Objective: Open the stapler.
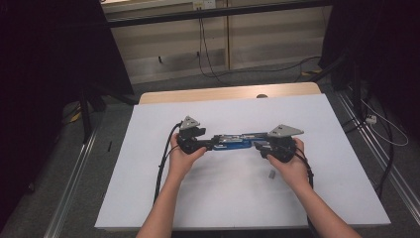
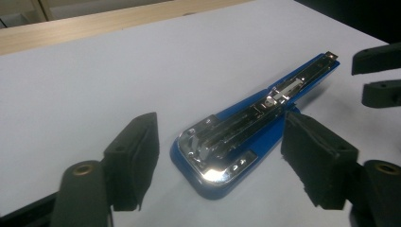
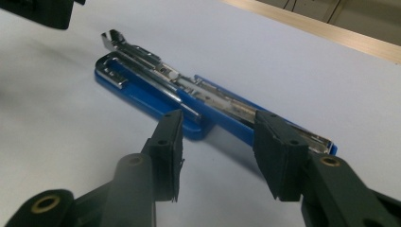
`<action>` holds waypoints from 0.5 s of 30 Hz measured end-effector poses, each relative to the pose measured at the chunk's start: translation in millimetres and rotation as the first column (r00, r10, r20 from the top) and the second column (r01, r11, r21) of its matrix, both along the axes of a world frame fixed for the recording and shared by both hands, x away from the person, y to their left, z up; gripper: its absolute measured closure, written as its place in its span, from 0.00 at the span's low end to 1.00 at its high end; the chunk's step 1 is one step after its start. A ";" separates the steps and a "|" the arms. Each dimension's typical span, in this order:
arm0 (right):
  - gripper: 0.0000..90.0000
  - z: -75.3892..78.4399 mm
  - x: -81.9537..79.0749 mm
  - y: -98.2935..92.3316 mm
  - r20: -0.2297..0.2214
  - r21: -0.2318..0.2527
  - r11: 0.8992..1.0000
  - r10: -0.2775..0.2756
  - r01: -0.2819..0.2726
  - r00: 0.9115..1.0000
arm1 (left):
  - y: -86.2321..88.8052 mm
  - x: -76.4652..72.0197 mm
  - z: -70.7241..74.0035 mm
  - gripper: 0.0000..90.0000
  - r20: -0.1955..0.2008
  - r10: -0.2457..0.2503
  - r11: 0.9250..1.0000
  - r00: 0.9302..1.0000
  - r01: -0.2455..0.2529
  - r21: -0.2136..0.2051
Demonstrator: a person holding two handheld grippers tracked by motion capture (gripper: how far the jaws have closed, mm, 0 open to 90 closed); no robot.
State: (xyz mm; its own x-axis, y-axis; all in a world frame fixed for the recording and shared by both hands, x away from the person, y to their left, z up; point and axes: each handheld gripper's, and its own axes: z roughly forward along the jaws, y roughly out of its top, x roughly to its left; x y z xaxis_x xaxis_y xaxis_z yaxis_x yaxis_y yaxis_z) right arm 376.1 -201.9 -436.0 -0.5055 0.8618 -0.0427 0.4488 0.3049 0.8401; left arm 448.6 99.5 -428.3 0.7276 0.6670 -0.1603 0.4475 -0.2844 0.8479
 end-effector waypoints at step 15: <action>0.33 1.2 -38.7 -13.9 -0.018 -0.035 0.999 0.027 -0.028 0.999 | 19.4 -22.9 8.1 0.15 -0.013 -0.011 1.000 1.000 0.012 0.018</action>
